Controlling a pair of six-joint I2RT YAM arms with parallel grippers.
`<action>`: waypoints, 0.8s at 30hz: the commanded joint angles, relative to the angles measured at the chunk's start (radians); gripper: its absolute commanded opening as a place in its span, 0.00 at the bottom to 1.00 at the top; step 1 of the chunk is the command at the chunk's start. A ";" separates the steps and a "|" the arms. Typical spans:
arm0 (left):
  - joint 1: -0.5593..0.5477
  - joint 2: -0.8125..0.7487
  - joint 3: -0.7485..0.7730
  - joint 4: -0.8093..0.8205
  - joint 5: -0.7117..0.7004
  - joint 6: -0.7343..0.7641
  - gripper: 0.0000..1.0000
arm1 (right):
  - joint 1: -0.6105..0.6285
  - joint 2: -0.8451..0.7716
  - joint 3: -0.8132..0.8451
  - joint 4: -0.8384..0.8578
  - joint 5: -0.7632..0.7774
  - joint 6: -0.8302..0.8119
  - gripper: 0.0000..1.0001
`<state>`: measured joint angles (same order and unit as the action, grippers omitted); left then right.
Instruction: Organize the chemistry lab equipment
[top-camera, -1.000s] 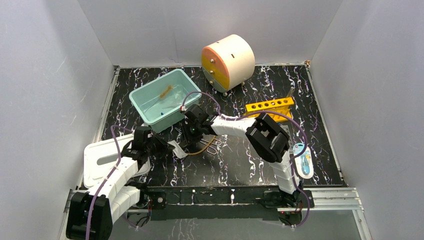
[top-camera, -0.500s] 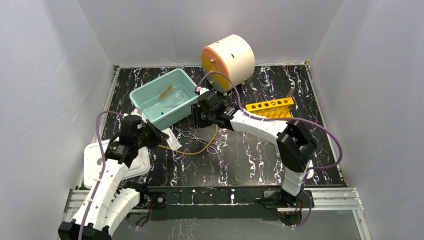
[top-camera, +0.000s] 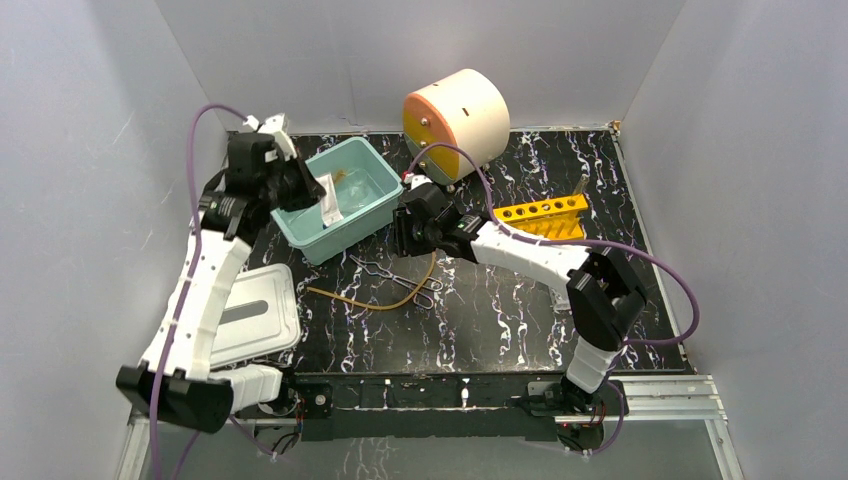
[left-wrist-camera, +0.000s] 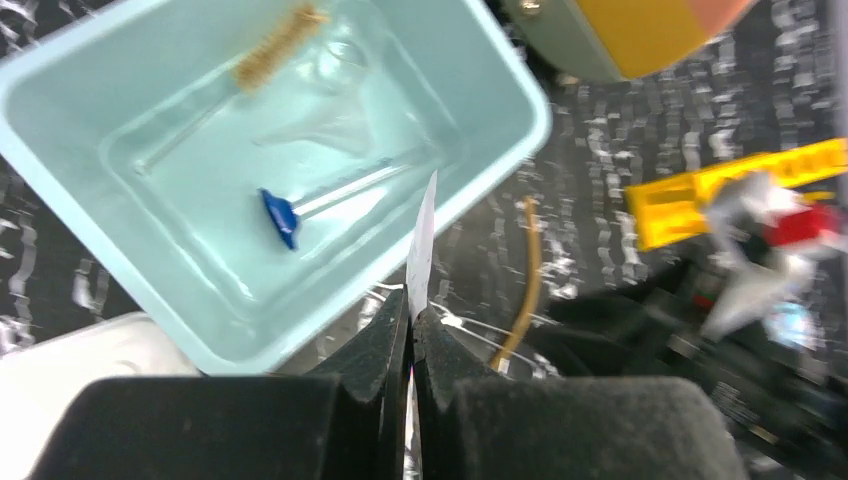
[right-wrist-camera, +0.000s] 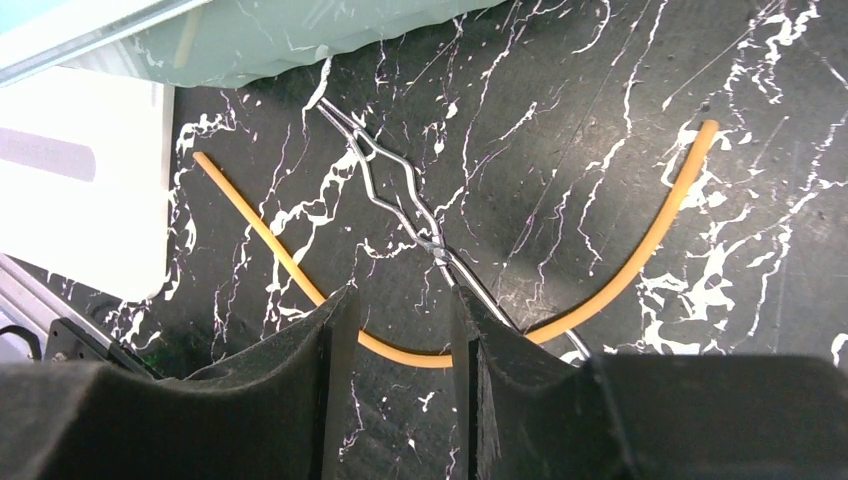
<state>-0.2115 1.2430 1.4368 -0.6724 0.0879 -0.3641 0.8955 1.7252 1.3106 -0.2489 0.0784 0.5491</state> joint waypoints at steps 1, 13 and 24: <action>0.000 0.110 0.089 -0.093 -0.142 0.262 0.00 | -0.016 -0.082 -0.016 -0.023 0.033 -0.037 0.47; 0.006 0.360 0.170 -0.042 -0.130 0.574 0.00 | -0.086 -0.120 -0.034 -0.059 0.022 -0.094 0.48; 0.009 0.619 0.315 -0.121 -0.062 0.795 0.00 | -0.157 -0.105 -0.027 -0.041 -0.024 -0.140 0.48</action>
<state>-0.2104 1.8423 1.6810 -0.7395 -0.0124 0.3264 0.7612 1.6478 1.2778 -0.3161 0.0788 0.4385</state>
